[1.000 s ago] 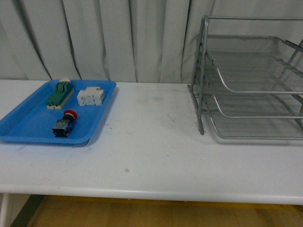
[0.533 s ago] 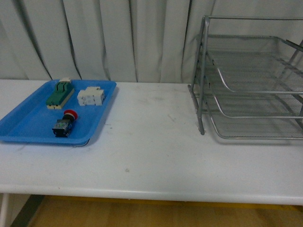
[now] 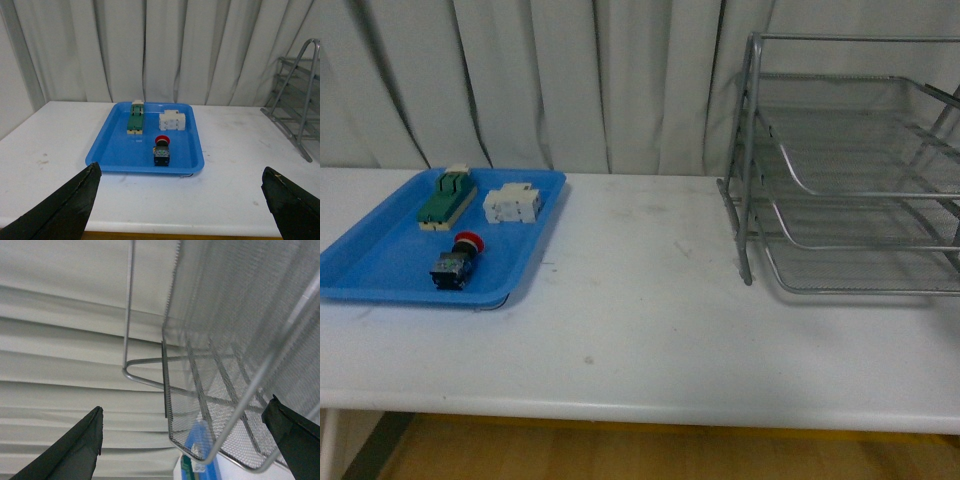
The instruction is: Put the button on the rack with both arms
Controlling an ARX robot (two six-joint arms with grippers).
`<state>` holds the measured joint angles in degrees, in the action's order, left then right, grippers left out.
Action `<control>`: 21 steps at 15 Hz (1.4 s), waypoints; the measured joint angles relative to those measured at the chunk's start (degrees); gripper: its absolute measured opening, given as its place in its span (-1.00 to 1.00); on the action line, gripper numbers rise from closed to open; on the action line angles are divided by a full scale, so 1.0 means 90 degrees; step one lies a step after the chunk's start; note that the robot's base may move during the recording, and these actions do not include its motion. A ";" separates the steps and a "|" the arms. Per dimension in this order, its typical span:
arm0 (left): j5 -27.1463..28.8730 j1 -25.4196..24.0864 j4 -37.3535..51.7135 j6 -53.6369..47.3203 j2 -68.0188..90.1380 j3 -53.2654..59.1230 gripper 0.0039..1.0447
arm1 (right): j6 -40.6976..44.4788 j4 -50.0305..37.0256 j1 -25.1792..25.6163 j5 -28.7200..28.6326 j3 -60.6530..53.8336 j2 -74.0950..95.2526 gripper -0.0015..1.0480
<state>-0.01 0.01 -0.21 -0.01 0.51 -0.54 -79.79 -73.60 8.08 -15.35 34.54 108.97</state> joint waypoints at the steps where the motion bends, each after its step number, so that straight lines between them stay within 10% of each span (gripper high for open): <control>1: 0.0002 0.0000 0.0002 0.0000 0.0000 0.0000 0.88 | -0.0231 -0.0005 -0.0015 0.0012 -0.0056 0.0117 0.87; 21: 0.0000 0.0000 0.0002 0.0000 0.0000 0.0000 0.88 | 0.0165 -0.0024 0.0061 -0.0233 0.0678 0.2174 0.87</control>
<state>-0.01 0.01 -0.19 -0.01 0.51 -0.54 -78.30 -73.82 8.62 -17.45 40.64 128.53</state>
